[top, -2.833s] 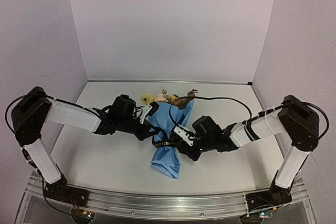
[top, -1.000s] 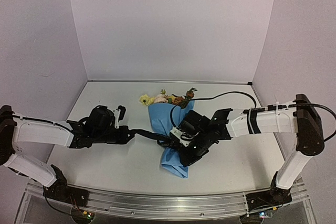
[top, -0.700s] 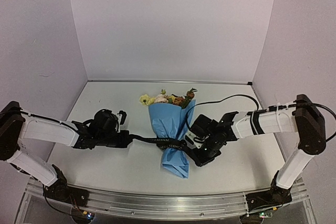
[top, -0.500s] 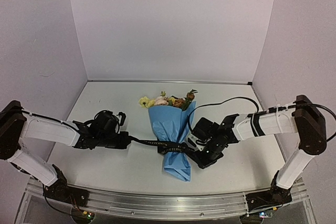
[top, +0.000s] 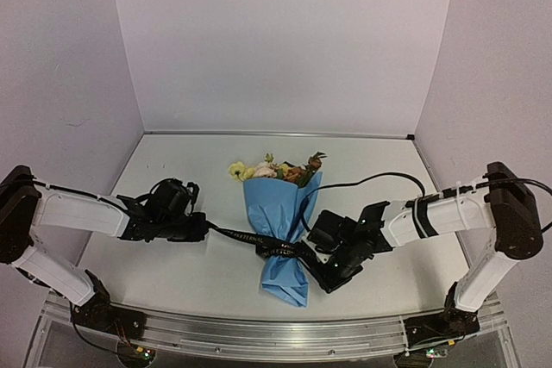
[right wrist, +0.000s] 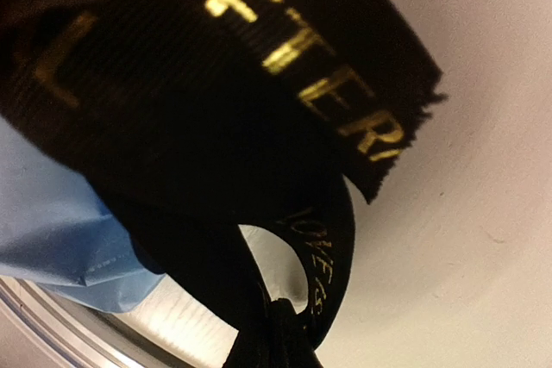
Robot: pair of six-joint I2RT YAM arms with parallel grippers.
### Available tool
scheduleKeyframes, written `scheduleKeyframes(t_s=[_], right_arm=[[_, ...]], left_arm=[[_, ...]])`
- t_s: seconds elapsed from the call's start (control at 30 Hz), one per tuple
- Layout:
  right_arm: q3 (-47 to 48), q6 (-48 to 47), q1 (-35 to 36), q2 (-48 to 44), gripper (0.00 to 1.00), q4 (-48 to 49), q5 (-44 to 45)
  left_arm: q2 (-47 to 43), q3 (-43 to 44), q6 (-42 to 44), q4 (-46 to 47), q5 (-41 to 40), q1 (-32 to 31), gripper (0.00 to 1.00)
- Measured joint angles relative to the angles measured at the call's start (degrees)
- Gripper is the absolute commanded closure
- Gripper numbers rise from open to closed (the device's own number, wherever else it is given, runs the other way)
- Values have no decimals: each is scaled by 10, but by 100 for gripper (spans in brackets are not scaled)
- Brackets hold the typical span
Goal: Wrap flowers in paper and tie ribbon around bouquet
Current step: Adjust the half-tied ribbon on the folded bouquet.
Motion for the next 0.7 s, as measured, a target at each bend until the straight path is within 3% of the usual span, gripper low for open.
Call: scheduleKeyframes(t_s=[0.17, 0.37, 0.6, 0.7], right_arm=[[-7, 13, 26, 0, 99, 18, 9], [-29, 5, 29, -10, 55, 46, 19], [-49, -35, 29, -86, 28, 54, 21], [-56, -62, 28, -125, 24, 50, 14]], left_arm=[[-11, -6, 3, 9, 16, 2, 100], [-14, -13, 30, 40, 61, 3, 100], [-24, -13, 49, 65, 81, 3, 98], [-26, -13, 54, 66, 83, 3, 96]])
